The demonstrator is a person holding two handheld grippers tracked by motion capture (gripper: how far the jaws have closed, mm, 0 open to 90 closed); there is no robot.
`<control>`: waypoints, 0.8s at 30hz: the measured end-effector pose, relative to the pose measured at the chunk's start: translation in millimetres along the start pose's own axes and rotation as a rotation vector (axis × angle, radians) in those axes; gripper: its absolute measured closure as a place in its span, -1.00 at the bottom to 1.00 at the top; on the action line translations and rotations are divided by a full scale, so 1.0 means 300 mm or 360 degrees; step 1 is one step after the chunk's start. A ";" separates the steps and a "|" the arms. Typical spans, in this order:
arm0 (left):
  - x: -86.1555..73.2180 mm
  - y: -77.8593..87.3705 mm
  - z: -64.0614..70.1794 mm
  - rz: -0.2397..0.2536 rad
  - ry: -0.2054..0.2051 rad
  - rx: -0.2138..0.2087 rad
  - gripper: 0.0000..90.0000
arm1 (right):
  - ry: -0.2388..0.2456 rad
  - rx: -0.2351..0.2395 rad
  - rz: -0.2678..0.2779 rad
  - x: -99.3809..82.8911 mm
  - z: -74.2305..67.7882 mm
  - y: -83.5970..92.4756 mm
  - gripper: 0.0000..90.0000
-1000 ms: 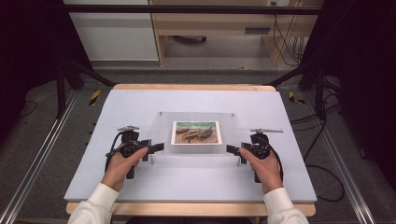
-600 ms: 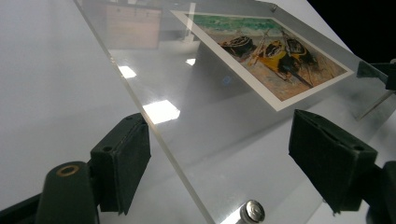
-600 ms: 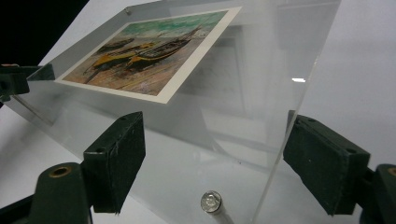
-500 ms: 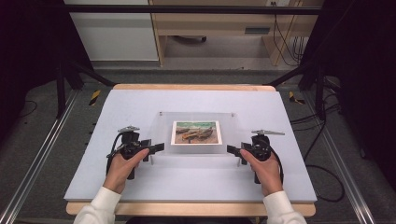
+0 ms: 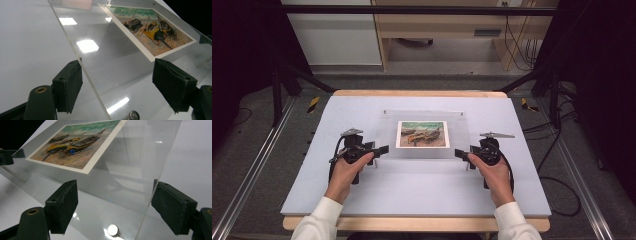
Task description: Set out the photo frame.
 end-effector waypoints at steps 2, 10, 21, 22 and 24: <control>0.000 0.000 0.000 0.0000 0.0000 -0.0001 -0.47 | -0.0004 -0.0006 -0.0002 0.002 0.001 -0.002 -0.52; 0.003 0.005 0.006 0.0015 -0.0029 0.0014 -0.44 | 0.0041 -0.0015 0.0037 0.003 0.000 0.004 -0.51; -0.007 0.031 0.026 0.0039 -0.0091 0.0033 -0.35 | 0.0133 -0.0059 0.0086 -0.009 -0.014 0.025 -0.51; -0.007 0.033 0.031 0.0049 -0.0090 0.0035 -0.35 | 0.0146 -0.0067 0.0088 -0.011 -0.017 0.029 -0.51; -0.011 0.039 0.038 0.0047 -0.0108 0.0053 -0.34 | 0.0166 -0.0079 0.0097 -0.014 -0.021 0.035 -0.51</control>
Point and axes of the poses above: each handheld gripper's, and its own axes: y roughly backward along the jaws, x roughly out of its top, z roughly to its right, the point moved 9 cm from there along -y, roughly forward along the jaws, and after that the axes turned 8 degrees about -x, right-handed, at the moved point
